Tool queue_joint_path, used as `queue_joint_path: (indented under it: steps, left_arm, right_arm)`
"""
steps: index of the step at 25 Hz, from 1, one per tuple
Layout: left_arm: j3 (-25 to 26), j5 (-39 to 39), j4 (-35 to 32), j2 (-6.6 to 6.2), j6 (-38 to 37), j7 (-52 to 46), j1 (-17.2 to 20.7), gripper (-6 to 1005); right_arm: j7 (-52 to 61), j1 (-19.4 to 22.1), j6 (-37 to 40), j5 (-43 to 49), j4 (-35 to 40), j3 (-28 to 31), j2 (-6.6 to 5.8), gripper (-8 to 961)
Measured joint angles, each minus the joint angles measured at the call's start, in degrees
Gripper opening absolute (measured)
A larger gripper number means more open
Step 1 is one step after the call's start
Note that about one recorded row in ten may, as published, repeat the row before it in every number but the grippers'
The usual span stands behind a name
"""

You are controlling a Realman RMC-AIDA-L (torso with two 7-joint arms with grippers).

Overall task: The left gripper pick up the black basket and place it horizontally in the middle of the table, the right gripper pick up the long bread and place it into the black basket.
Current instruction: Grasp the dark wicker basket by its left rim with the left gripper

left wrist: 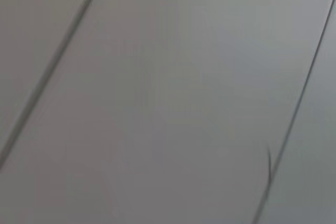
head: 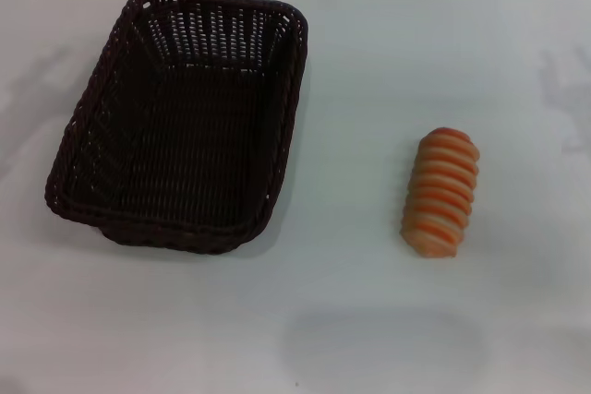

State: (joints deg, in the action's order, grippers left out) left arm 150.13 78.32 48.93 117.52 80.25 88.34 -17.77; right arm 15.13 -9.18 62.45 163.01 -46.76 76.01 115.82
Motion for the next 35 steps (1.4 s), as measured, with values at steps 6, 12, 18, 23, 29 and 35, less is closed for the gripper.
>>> queue_joint_path:
  steps: [6, 12, 18, 23, 29, 35]
  left_arm:
    - [-9.77, 24.44, 28.8, -0.14, -6.58, -32.99, 0.04, 733]
    - [-18.89, 45.58, 41.06, 0.18, -6.37, -49.01, -3.59, 741]
    - [-32.46, 67.96, 45.01, 0.59, -6.94, -61.38, -8.13, 749]
    - [-35.46, 70.66, 44.72, 0.68, -7.65, -64.2, -8.58, 755]
    - [-35.83, 71.21, 41.5, 0.75, -8.13, -66.74, -8.0, 833]
    - [-37.13, 73.6, 38.7, 0.78, -9.1, -69.47, -7.61, 832]
  right_arm:
    - [-0.11, -0.04, -0.07, 0.03, -0.02, 0.34, -0.13, 485]
    - [0.04, 0.0, 0.07, 0.04, 0.16, 0.94, -0.27, 484]
    - [0.15, -0.3, 0.05, 0.61, 0.33, 1.68, -0.33, 484]
    - [0.18, -0.26, -0.26, 1.12, 0.37, 2.04, -0.31, 484]
    - [1.02, 0.04, -0.39, 1.36, -0.03, 2.04, -0.37, 484]
    - [2.15, 0.07, -0.44, 3.34, -0.62, 2.63, -0.37, 484]
